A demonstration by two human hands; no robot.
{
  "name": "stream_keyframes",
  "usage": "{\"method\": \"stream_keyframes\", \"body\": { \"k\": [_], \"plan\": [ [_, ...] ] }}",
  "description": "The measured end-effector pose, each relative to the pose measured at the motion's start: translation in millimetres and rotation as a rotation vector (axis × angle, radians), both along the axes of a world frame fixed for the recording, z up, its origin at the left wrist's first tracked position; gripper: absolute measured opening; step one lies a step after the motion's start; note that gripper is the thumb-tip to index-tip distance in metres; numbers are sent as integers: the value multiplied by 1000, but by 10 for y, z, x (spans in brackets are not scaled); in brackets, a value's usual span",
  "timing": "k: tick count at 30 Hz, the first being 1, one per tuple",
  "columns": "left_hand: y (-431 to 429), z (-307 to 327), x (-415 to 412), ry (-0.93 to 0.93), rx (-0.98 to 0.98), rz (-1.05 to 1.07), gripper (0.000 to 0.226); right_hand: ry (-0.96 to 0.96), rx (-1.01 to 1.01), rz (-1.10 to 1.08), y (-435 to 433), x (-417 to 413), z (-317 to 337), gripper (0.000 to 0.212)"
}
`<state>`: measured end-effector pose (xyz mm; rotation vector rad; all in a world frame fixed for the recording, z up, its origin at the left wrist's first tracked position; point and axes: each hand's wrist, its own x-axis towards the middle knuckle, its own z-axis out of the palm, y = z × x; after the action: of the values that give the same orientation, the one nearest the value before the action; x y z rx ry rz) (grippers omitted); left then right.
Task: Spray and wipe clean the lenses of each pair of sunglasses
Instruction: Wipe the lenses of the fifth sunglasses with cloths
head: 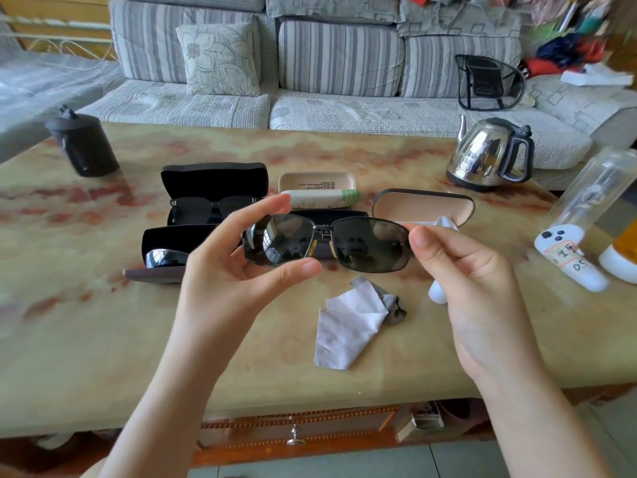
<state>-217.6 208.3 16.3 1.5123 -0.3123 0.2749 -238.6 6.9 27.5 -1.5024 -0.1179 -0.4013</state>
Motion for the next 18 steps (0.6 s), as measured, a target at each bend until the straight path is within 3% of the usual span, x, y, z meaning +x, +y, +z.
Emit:
{"method": "stream_keyframes", "body": {
  "k": [5, 9, 18],
  "plan": [
    [-7, -19, -4, 24, 5, 31, 75, 130, 157, 109, -18, 104, -122, 35],
    [-69, -24, -23, 20, -50, 53, 86, 208, 266, 122, -1, 179, -177, 28],
    [-91, -49, -32, -7, -24, 97, 78, 229, 295, 180, 9, 232, -240, 27]
  ]
}}
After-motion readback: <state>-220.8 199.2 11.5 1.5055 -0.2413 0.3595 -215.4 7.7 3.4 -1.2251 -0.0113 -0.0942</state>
